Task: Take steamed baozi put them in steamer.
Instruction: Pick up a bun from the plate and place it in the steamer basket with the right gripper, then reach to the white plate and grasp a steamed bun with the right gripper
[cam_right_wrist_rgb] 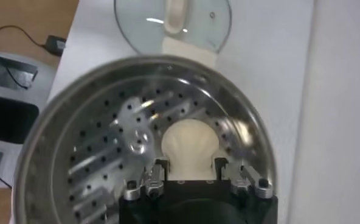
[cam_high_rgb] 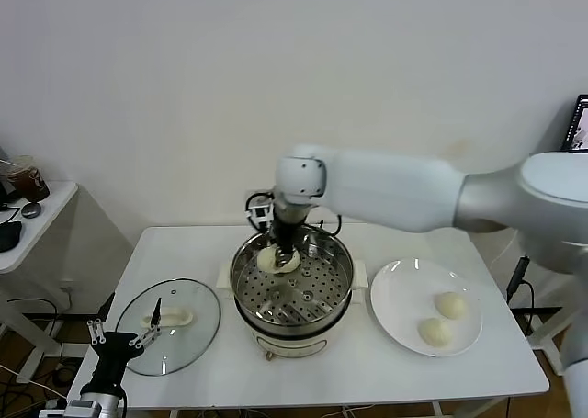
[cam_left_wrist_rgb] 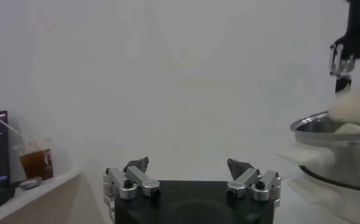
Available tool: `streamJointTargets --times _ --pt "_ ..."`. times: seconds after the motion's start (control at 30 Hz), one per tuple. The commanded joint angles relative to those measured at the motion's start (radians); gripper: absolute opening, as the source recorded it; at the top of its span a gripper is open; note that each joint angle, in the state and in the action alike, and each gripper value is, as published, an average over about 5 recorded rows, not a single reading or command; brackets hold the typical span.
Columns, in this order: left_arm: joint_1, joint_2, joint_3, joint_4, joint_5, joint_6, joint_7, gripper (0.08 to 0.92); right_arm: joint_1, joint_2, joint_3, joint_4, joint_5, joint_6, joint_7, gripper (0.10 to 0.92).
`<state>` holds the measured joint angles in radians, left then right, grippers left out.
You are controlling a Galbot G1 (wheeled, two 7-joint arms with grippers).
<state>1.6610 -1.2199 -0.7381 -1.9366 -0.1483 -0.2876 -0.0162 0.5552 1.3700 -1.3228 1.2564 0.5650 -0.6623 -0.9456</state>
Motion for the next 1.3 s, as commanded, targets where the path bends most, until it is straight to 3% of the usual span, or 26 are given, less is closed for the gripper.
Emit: streamJointTargets --times 0.03,0.4,0.7,0.8,0.97,1.13,1.3 --pt "0.0 0.001 -0.003 0.004 -0.001 -0.002 0.0 0.823 -0.054 0.085 -0.002 -0.042 0.012 -0.037 0.022 0.467" --pt "0.0 0.001 -0.005 0.008 -0.002 -0.003 0.0 0.823 -0.1 0.093 0.003 -0.068 -0.041 -0.039 0.015 0.504" --pt "0.003 0.001 -0.006 0.002 -0.001 -0.003 0.001 0.823 -0.007 -0.011 0.019 0.014 -0.033 -0.014 -0.028 0.753" --pt "0.002 0.004 -0.005 0.0 -0.001 -0.003 0.001 0.823 0.085 -0.104 0.013 0.114 -0.012 0.007 -0.068 0.808" --pt "-0.002 0.006 0.001 -0.004 0.0 -0.001 0.002 0.823 0.221 -0.334 -0.012 0.286 -0.041 0.087 -0.187 0.822" --pt "-0.001 0.009 0.01 -0.008 0.001 0.0 0.003 0.823 0.263 -0.616 -0.029 0.414 -0.196 0.252 -0.339 0.823" --pt "0.001 0.012 0.015 -0.011 0.005 0.002 0.004 0.823 0.168 -0.877 0.001 0.458 -0.374 0.373 -0.38 0.823"
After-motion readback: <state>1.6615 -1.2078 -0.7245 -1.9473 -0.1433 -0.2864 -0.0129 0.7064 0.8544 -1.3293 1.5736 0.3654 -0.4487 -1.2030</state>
